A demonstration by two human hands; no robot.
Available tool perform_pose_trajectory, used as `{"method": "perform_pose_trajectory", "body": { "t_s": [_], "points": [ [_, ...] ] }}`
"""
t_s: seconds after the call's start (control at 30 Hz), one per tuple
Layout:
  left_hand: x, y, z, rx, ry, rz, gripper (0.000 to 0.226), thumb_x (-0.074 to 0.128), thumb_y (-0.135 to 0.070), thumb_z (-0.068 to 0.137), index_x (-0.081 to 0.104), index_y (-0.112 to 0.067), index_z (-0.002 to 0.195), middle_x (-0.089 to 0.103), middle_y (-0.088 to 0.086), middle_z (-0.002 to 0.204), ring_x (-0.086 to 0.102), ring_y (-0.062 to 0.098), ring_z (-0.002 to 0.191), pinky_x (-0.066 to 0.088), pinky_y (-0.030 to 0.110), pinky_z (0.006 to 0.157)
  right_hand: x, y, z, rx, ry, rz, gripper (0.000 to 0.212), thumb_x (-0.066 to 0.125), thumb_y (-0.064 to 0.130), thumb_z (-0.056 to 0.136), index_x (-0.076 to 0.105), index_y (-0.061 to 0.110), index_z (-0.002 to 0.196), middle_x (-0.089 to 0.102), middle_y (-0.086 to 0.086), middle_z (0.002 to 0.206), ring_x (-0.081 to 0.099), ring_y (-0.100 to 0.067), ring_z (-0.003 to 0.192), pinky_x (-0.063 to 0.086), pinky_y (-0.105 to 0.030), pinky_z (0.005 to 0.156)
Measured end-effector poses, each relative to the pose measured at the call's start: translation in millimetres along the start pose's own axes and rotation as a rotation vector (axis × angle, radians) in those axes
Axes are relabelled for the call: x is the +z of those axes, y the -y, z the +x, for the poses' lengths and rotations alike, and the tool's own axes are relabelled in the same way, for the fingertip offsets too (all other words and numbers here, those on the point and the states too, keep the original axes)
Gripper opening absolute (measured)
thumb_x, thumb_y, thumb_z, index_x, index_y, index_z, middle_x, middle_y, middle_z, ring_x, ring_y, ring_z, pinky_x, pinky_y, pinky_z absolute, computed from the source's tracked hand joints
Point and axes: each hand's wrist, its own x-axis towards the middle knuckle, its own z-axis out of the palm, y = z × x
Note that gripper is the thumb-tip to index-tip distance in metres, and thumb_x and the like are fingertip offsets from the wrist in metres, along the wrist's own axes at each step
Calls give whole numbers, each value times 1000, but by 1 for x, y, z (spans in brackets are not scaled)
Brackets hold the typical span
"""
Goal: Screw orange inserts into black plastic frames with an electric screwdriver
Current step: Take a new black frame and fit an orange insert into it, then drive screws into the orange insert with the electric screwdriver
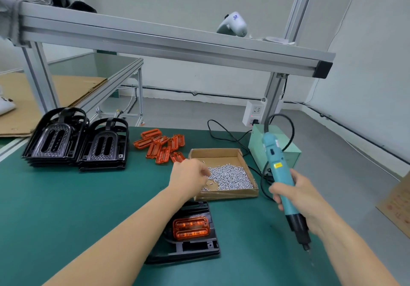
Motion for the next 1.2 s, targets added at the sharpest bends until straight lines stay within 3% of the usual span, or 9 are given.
{"method": "perform_pose_trajectory", "body": {
  "t_s": [0.13, 0.27, 0.4, 0.63, 0.77, 0.83, 0.93, 1.03, 1.2],
  "points": [
    [18, -1, 14, -39, 15, 109, 11, 66, -24, 86, 73, -29, 92, 70, -10, 100, 56, 15, 101, 25, 36, 96, 16, 11, 8, -193, -41, 363, 29, 65, -5, 75, 52, 16, 91, 46, -3, 57, 40, -14, 42, 40, -25, 42],
    [26, -3, 20, -51, 9, 194, 8, 70, -32, 77, 76, -31, 81, 70, -11, 85, 51, 14, 92, 22, 34, 83, 23, 16, 13, -245, 2, 637, 26, 63, -2, 74, 54, 21, 82, 44, 1, 58, 41, -12, 44, 42, -24, 44],
    [30, -6, 24, -41, -4, 261, 9, 68, -31, 79, 76, -30, 78, 70, -10, 80, 49, 14, 91, 22, 33, 82, 28, 13, 12, -267, -6, 654, 26, 66, 0, 71, 55, 21, 82, 44, 1, 58, 42, -12, 46, 43, -24, 46],
    [33, -5, 26, 0, -19, 328, 12, 63, -23, 85, 74, -27, 84, 71, -7, 89, 53, 17, 97, 26, 36, 90, 39, 11, 8, -293, -57, 689, 24, 66, 7, 66, 55, 21, 81, 42, 1, 58, 42, -12, 46, 41, -24, 48],
    [28, -6, 24, 76, -61, 324, 21, 50, -20, 93, 71, -24, 91, 65, -4, 102, 51, 19, 102, 29, 36, 91, 43, 17, 4, -332, -80, 764, 22, 65, 7, 67, 53, 21, 80, 41, 1, 58, 42, -12, 47, 42, -24, 50],
    [21, -5, 18, 91, -109, 152, 19, 49, -19, 94, 68, -20, 92, 65, -4, 99, 55, 18, 97, 37, 35, 91, 45, 22, 1, -355, -81, 797, 21, 64, 6, 69, 53, 21, 79, 41, 1, 59, 43, -12, 48, 42, -24, 51],
    [8, -2, -2, 15, -108, -293, 16, 57, -10, 88, 67, -17, 77, 68, -3, 77, 61, 13, 74, 52, 32, 74, 47, 29, -2, -371, -63, 868, 18, 62, 6, 70, 54, 22, 76, 43, 2, 58, 43, -11, 47, 43, -23, 49],
    [-4, 1, -27, -70, -52, -632, 16, 64, -7, 85, 70, -16, 73, 70, 0, 68, 59, 8, 61, 52, 23, 64, 52, 35, -5, -377, -63, 948, 16, 59, 9, 71, 53, 22, 74, 41, 4, 56, 39, -9, 44, 42, -21, 47],
    [-14, 8, -63, -209, 12, -1091, 11, 73, 2, 76, 76, -9, 76, 67, 8, 65, 58, 11, 59, 51, 18, 60, 59, 45, -11, -411, -83, 1070, 15, 55, 10, 74, 51, 25, 72, 37, 7, 56, 35, -7, 44, 38, -19, 46]
  ]
}}
